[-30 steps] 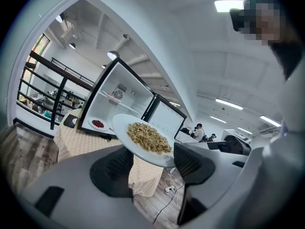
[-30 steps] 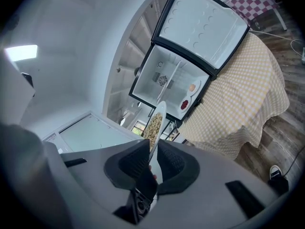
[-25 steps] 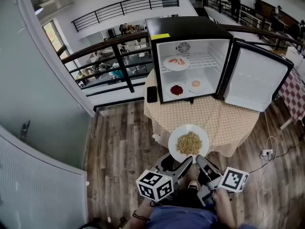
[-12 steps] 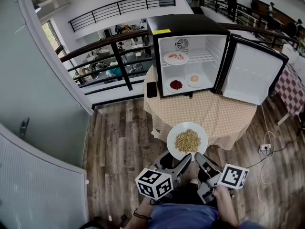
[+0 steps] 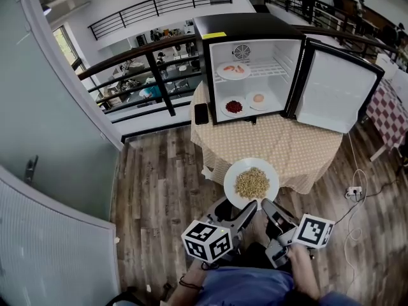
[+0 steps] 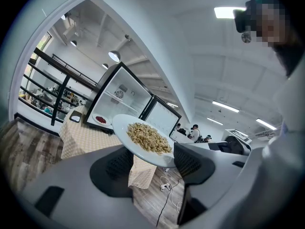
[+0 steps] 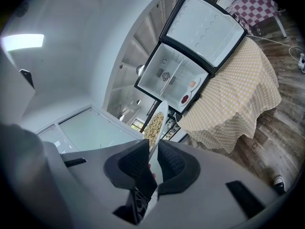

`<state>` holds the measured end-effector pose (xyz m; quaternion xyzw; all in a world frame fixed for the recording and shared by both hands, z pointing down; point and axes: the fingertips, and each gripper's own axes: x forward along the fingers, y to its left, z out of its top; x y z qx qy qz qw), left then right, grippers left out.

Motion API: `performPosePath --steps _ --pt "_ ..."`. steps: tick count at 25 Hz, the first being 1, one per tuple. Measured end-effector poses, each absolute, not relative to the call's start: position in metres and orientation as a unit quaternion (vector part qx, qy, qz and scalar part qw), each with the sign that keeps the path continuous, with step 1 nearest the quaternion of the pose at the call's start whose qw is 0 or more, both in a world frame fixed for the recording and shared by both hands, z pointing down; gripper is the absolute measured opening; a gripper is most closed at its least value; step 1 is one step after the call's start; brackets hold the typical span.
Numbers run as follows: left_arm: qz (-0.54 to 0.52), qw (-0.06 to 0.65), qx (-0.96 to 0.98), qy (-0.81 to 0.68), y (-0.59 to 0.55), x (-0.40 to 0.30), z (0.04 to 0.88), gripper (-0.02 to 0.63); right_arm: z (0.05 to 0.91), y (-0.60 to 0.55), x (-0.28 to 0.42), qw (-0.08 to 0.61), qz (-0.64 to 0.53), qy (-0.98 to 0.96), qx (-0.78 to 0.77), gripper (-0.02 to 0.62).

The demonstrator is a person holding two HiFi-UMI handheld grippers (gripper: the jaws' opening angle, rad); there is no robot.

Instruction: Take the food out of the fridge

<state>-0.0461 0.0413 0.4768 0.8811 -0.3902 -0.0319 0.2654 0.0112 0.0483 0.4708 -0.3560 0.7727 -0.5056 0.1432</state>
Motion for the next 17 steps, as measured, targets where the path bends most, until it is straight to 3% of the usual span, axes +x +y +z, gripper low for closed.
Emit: performPosePath --steps 17 --pt "-0.036 0.261 0.887 -0.380 0.0386 -0.0397 0.4711 0.265 0.4663 0.0475 0.0188 0.144 -0.495 0.773 -0.369 0.061"
